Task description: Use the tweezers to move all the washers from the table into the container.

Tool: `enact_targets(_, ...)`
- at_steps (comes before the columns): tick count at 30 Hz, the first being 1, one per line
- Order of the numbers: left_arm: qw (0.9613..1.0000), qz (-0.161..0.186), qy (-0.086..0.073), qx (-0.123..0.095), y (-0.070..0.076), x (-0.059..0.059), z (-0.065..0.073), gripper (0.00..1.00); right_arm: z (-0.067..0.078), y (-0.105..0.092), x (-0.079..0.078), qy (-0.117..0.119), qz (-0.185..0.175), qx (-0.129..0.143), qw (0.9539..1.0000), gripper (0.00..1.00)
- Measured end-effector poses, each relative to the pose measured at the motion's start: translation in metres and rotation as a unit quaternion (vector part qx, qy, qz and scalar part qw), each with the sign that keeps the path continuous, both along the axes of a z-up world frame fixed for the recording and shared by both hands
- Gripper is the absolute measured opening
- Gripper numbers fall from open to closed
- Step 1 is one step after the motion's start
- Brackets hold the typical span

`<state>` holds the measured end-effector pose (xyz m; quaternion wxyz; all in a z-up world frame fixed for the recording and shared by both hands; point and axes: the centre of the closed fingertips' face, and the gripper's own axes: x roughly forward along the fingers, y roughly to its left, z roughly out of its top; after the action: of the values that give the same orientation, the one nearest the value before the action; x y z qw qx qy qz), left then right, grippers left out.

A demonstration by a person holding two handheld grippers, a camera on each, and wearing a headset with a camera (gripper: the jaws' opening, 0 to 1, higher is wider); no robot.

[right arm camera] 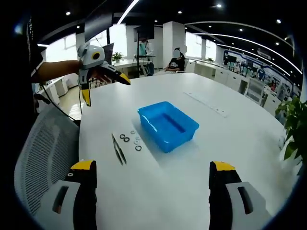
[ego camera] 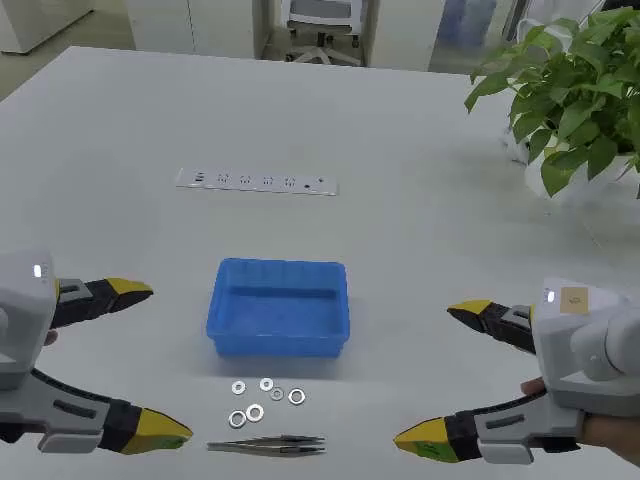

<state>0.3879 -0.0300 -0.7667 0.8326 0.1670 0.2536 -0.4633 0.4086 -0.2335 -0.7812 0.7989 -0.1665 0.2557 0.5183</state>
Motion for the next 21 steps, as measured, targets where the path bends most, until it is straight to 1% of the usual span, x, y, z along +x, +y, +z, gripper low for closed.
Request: enact_targets(21, 1.0, 0.002, -0.002, -0.002, 0.0003, 0.0006, 0.0012, 0.99, -0.0004, 0.0003, -0.0001, 0.0, 0.001, -0.001, 1.0, 0.99)
